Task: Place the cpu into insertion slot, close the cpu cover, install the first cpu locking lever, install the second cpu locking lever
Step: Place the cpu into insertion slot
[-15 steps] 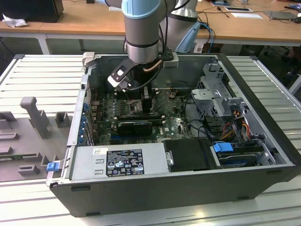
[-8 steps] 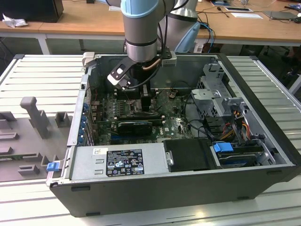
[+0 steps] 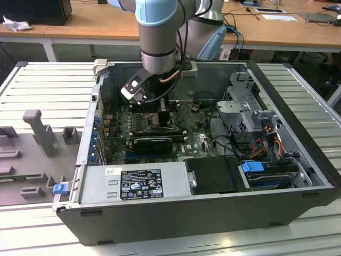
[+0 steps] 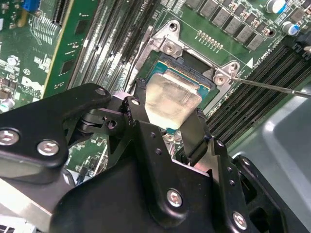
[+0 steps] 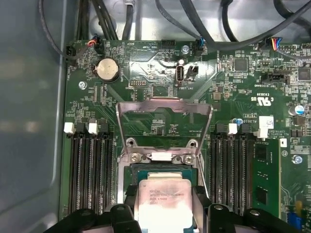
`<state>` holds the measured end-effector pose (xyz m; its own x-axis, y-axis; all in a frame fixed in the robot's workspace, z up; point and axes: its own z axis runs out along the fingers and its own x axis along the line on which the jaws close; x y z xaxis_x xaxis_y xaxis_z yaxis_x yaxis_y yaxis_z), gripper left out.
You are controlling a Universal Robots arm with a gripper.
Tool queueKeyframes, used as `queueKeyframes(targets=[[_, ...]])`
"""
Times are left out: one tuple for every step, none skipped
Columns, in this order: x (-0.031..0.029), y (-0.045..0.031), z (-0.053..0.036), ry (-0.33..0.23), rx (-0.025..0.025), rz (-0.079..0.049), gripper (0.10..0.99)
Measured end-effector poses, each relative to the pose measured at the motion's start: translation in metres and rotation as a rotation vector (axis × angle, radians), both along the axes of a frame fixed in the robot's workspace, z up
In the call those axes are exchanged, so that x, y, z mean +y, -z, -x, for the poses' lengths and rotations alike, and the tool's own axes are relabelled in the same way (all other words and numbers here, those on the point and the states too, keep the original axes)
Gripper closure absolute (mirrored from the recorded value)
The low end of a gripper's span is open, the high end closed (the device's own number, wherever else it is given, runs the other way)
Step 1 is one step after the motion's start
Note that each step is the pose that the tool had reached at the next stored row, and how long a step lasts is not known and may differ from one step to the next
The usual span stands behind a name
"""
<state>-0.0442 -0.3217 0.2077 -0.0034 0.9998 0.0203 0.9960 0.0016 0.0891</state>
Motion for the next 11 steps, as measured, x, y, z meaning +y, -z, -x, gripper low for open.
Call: queueKeyframes(targets=[[0.0005,0.0006,0.0,0.003,0.0,0.0,0.557],[0.0009,0.0011,0.0,0.005,0.0,0.0,0.557],[0.0011,0.0017,0.0,0.009,-0.0001,0.0,0.557],[0.0014,0.0029,0.0,0.024,0.0,0.0,0.557],[0.0016,0.0041,0.0,0.032,0.0,0.0,0.557],[0.0016,0.0046,0.0,0.034,0.0,0.0,0.557],[0.0016,0.0048,0.0,0.034,0.0001,0.0,0.557],[0.0015,0.0048,0.0,0.034,0.0001,0.0,0.557],[0.0016,0.0049,0.0,0.034,0.0001,0.0,0.557],[0.0016,0.005,0.0,0.034,0.0,0.0,0.557],[0.0016,0.0051,0.0,0.034,0.0001,0.0,0.557]])
